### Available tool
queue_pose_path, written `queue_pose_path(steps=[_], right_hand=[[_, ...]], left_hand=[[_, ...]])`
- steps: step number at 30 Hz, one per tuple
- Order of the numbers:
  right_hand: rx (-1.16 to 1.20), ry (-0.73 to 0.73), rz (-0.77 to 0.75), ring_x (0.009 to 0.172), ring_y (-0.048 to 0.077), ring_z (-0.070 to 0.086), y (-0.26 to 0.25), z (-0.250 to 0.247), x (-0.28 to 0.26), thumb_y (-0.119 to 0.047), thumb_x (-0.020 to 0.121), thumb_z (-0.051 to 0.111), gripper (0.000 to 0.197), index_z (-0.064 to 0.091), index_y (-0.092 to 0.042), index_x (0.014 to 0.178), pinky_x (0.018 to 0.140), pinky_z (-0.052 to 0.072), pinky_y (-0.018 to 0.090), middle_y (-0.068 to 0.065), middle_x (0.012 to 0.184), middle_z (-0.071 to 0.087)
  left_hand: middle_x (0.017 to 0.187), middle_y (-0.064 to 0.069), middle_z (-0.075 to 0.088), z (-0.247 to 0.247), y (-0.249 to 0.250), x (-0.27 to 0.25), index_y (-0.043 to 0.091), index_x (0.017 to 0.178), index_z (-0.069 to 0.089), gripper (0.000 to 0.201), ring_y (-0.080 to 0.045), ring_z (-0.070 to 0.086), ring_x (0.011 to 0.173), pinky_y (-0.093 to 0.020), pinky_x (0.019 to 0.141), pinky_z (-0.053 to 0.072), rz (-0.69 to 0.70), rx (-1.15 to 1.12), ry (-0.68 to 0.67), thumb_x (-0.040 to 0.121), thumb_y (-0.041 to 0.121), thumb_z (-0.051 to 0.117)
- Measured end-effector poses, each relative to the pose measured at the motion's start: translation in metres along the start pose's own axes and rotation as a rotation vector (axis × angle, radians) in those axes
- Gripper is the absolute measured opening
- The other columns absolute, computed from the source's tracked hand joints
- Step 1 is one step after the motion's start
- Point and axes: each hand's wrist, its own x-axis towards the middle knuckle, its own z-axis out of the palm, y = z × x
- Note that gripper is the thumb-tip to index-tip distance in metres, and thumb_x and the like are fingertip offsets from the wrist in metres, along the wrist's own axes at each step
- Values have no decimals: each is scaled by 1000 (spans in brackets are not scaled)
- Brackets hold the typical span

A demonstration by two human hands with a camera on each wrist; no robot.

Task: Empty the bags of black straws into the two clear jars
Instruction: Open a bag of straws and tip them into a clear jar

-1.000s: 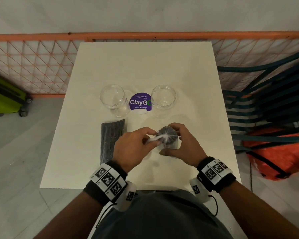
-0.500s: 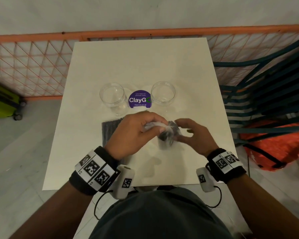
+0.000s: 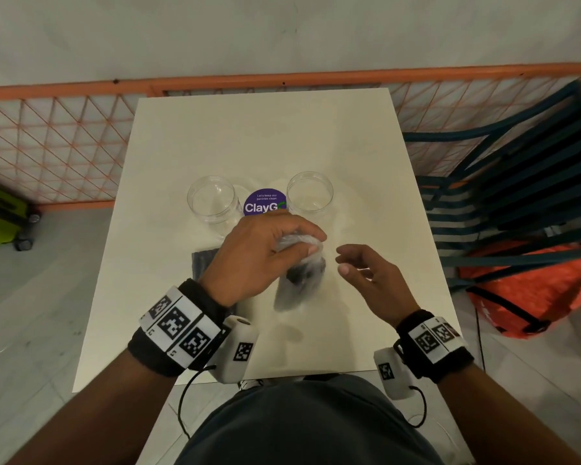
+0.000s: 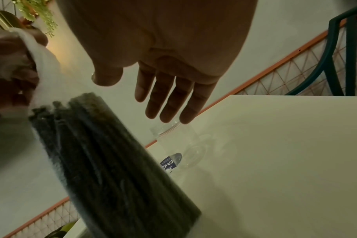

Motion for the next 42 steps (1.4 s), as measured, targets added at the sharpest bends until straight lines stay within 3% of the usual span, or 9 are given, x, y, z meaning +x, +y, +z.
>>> queue_pose_path(steps=[10, 17, 21, 25, 28, 31, 36, 40, 42], right_hand=[[-170, -177, -57, 118, 8, 53, 1, 10, 3, -73, 53, 77, 96, 47, -33, 135, 98, 44, 31, -15, 131, 56], [-261, -93, -120, 97, 16, 66, 13, 8, 11, -29, 87, 70, 47, 53, -28, 131, 86, 53, 42, -11, 112, 69], [-247, -107, -99, 83, 14, 59, 10, 6, 14, -15, 85, 59, 43, 56, -19, 128, 74, 46, 15, -8, 99, 67], [-137, -118, -50, 83, 16, 54, 2, 8, 19, -12, 74, 49, 37, 57, -18, 109, 68, 39, 21, -1, 94, 61], [-81, -110, -39, 106, 18, 52, 2, 11, 22, -9, 73, 59, 50, 48, -19, 120, 87, 40, 23, 2, 117, 55], [104, -143, -27, 115, 13, 55, -5, 12, 15, -14, 73, 65, 66, 38, -14, 134, 91, 42, 15, 3, 128, 54], [-59, -20, 22, 109, 3, 54, -5, 37, 5, -57, 54, 86, 105, 33, -19, 136, 82, 43, 12, -13, 126, 51], [-237, 52, 138, 98, 20, 62, 5, 53, 18, -44, 67, 80, 65, 51, -19, 120, 72, 45, 26, -11, 101, 58], [-256, 84, 127, 90, 26, 64, 8, 53, 22, -34, 73, 78, 49, 55, -17, 113, 70, 48, 32, -2, 97, 66]], left_hand=[[99, 5, 72, 1, 7, 4, 26, 104, 76, 18, -12, 67, 95, -29, 83, 53, 36, -20, 9, 88, 19, 73], [107, 2, 72, -5, 18, 9, 20, 106, 71, 26, -13, 65, 104, -19, 91, 47, 65, -155, 88, 84, 5, 73], [107, 1, 71, -2, 22, 11, 11, 118, 65, 36, -17, 67, 100, -24, 90, 52, 44, -316, 139, 85, -4, 71], [108, -7, 70, 7, 17, 14, 11, 124, 60, 43, -19, 66, 99, -30, 91, 52, 20, -422, 177, 87, -11, 64], [110, 0, 69, 9, 10, 14, 12, 126, 60, 43, -18, 65, 104, -38, 96, 52, 7, -423, 215, 89, -10, 62], [103, 0, 69, 9, 11, 14, 12, 122, 61, 42, -17, 65, 99, -39, 93, 52, 13, -479, 227, 88, -12, 62], [95, 9, 71, 11, 23, 16, 13, 112, 63, 39, -10, 66, 94, -26, 85, 54, 57, -538, 191, 85, -15, 65], [109, -5, 68, 17, 20, 16, 13, 121, 58, 44, -14, 66, 103, -33, 90, 55, 42, -571, 179, 83, -8, 71], [131, -10, 58, 17, 6, 14, 24, 137, 44, 70, -9, 58, 119, -37, 97, 50, 34, -553, 191, 79, 5, 79]])
